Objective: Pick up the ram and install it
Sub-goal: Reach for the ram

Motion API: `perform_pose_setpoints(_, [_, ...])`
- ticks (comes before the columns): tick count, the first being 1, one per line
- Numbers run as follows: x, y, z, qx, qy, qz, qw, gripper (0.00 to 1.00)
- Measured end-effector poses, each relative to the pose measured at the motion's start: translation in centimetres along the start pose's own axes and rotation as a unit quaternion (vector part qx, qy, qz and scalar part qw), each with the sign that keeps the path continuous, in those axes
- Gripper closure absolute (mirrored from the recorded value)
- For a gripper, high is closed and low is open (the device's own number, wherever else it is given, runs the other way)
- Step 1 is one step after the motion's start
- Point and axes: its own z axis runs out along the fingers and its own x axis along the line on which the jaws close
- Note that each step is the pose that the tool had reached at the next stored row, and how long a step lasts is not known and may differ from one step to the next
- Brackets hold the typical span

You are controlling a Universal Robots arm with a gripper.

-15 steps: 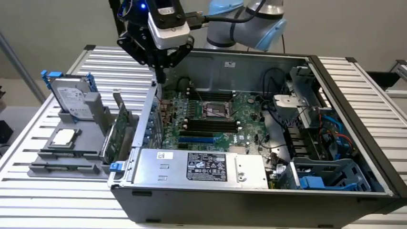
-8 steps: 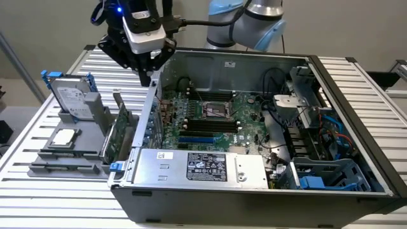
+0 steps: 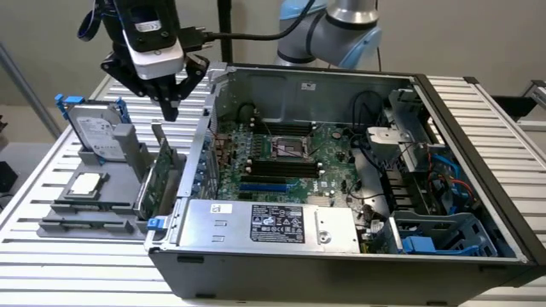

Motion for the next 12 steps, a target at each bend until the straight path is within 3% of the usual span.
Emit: perform_pose_setpoints(12, [4.9,-1.62,0.38,0.0006,0.0,0.0,1.0,1.0])
